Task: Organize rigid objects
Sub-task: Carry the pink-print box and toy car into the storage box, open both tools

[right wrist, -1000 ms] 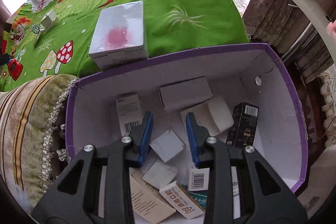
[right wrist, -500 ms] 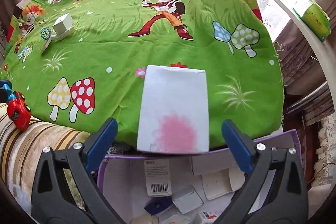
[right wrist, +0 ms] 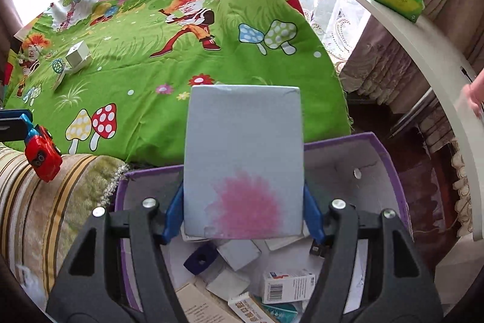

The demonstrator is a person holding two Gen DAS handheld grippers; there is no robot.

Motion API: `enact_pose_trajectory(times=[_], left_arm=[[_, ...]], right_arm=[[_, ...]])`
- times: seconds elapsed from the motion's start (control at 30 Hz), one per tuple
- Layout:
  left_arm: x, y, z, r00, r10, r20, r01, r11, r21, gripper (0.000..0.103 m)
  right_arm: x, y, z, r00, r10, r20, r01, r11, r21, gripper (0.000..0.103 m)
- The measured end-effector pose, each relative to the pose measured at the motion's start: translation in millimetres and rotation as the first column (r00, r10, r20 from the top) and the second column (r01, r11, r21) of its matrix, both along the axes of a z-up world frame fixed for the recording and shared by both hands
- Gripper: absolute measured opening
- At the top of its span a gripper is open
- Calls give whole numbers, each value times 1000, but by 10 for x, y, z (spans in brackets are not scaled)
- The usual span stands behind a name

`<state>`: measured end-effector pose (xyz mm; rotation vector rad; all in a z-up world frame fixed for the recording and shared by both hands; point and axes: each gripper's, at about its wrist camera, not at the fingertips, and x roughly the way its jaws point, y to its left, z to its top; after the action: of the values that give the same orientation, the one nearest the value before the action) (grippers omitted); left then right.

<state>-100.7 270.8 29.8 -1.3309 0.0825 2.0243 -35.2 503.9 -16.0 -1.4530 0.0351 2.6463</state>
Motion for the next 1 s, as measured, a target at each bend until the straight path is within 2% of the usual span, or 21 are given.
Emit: enact_pose_trajectory(times=[0.13,0.27,0.47,0.7,1.0], left_arm=[[61,374,-37,997,-80,4,80,997,-14,27],[129,740,-140,988,-154,9,154,987,-49,27],[192,1220,-365,972,-232,33,234,966,-112,27],[236,1672,-638,949,-311,41,312,923,-227,27],[290,2019,-909,921,-386,51,380,863,-334,27]], right_arm=[[337,164,-120,998,-55,28,55,998,8,69],[640,330,-284,993,-105,54,107,994,-30,69],[883,481,-430,985,-154,76,160,984,-74,69],[979,526,-449,985,-161,65,167,981,-102,69],[1007,587,-469,983,-173,63,179,977,-116,69]])
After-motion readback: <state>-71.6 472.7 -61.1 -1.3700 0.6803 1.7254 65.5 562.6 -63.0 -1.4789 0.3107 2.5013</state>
